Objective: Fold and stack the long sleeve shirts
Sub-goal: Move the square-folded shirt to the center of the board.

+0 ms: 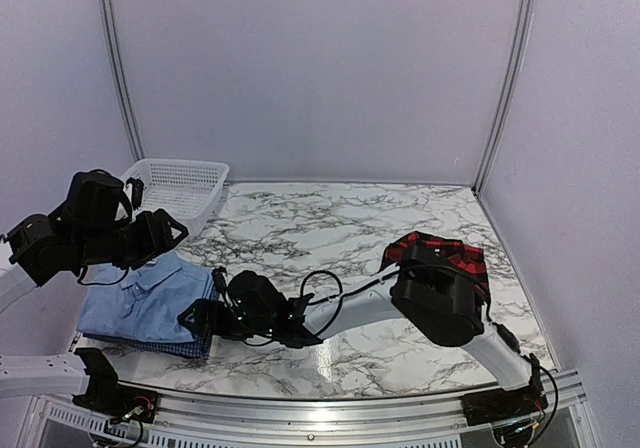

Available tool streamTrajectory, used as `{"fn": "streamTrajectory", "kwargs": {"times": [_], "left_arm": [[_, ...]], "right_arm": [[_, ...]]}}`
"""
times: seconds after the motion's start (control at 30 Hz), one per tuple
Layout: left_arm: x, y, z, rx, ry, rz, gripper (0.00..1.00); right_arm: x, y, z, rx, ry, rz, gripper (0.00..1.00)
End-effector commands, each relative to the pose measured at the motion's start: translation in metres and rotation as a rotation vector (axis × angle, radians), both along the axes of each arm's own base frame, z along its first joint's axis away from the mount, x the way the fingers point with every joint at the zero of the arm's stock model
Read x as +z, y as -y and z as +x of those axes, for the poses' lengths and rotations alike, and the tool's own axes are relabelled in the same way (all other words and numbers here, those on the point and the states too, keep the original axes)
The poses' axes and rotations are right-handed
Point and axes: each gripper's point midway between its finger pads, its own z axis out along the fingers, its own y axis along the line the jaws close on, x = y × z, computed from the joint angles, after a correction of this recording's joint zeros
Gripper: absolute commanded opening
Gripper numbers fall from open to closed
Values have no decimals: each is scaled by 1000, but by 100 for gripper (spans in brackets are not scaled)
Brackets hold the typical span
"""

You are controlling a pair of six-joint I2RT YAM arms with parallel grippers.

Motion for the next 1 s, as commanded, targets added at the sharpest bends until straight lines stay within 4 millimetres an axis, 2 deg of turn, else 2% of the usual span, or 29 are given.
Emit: {"fn": "streamTrajectory", "kwargs": {"times": [0.0, 0.1, 0.2, 0.27, 0.47, 0.63, 0.8, 0.97], "left_arm": [[5, -6, -11, -32, -7, 34, 72], [8, -7, -12, -43, 0, 47, 72], [11, -7, -13, -55, 7, 53, 72], [12, -7, -14, -61, 7, 55, 72], [14, -8, -16, -72, 14, 67, 72], [17, -11, -15, -65, 25, 79, 73], [18, -14, -13, -60, 30, 90, 73], [18, -15, -11, -59, 29, 100, 74]], "right_arm": [[-4, -21, 6, -76, -16, 23, 99], [-11, -29, 4, -86, -22, 26, 96], [-15, -30, 3, -101, -36, 41, 83], [-16, -28, 4, -116, -46, 45, 71], [-14, -26, 10, -149, -39, 39, 26], [-11, -24, 18, -182, -13, 17, 0], [-5, -9, 34, -226, 22, -37, 0], [1, 18, 51, -263, 40, -70, 0]]}}
